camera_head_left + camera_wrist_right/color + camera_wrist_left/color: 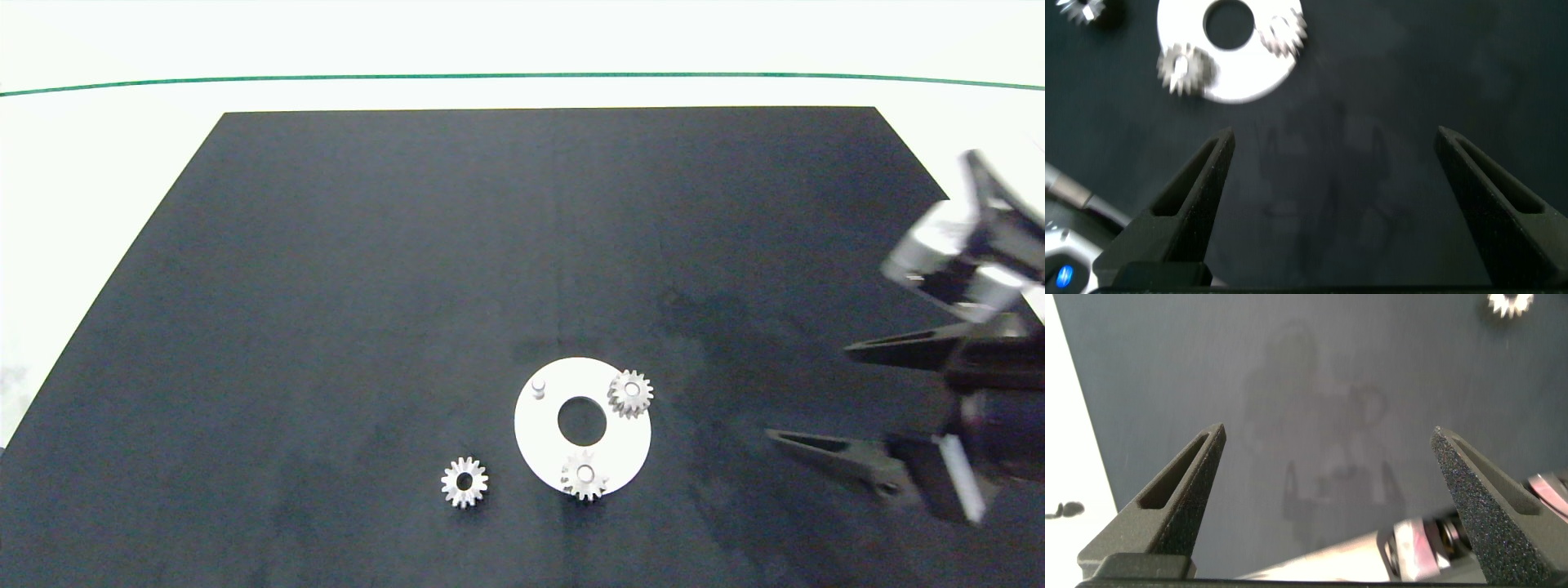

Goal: Install three planetary gears onto the carrier pins

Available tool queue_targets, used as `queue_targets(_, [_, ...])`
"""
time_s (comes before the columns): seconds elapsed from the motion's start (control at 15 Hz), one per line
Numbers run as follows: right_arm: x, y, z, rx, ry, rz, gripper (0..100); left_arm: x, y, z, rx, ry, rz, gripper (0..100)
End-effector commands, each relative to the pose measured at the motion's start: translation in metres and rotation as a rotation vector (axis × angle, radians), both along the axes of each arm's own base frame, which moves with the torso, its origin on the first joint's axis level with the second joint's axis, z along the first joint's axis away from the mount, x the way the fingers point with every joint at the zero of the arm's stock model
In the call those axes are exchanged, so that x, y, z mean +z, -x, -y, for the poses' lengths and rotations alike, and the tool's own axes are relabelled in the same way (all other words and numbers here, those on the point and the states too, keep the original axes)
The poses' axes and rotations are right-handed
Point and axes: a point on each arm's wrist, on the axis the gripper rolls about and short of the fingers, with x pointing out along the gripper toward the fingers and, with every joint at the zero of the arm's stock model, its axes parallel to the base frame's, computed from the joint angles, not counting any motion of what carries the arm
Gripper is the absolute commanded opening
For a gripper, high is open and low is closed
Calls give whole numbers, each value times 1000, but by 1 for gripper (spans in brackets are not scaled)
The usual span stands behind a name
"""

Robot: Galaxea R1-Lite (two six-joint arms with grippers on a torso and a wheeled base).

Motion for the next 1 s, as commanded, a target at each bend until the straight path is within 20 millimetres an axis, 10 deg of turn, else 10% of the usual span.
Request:
queue_targets(0.07, [10, 103, 96, -64, -115, 147, 100, -16, -46, 23, -145, -71, -154, 100])
queue_targets(0.53, [2, 145, 126, -140, -67, 246, 100, -67, -124, 83, -251, -94, -139, 100])
queue_targets(1.0, [-4, 140, 123, -137, -47, 217, 100, -74, -127, 116, -302, -169, -156, 100])
